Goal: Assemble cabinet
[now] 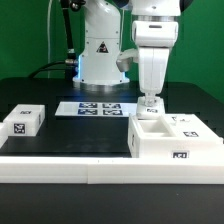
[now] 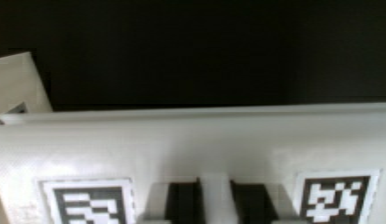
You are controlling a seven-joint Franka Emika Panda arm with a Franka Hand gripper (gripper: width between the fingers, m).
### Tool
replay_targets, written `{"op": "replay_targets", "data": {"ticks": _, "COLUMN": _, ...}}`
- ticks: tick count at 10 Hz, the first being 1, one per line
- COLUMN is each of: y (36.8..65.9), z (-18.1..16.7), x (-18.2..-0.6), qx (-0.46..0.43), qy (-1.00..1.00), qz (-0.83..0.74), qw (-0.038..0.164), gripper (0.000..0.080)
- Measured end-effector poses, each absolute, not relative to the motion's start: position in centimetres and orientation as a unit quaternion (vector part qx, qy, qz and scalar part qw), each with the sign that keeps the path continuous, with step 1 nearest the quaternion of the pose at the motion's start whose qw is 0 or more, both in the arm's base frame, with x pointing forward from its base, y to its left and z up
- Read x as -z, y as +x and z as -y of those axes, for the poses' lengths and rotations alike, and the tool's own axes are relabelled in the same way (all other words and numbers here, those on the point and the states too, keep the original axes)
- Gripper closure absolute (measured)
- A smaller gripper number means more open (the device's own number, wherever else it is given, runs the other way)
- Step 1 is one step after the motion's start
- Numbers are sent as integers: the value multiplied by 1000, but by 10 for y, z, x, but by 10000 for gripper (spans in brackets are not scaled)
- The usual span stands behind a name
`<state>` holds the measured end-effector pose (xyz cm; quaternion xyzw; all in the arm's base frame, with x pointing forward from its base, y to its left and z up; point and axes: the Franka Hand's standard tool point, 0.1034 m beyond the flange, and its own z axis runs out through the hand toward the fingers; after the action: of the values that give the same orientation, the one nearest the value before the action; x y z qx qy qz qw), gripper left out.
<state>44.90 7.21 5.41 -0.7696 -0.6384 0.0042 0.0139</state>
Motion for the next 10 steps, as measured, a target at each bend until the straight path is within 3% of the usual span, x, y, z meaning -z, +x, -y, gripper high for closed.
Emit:
{"op": "replay_targets", "data": {"ticks": 6, "y": 449, "z": -64, "x": -65, "qx": 1, "qy": -766, "qz": 643, "qw": 6, "gripper": 729}}
{"op": "replay_targets", "data": {"ticks": 10, "y": 449, "z": -63, "x": -63, "qx": 0, "qy": -767, "qz": 642, "qw": 7, "gripper": 729}}
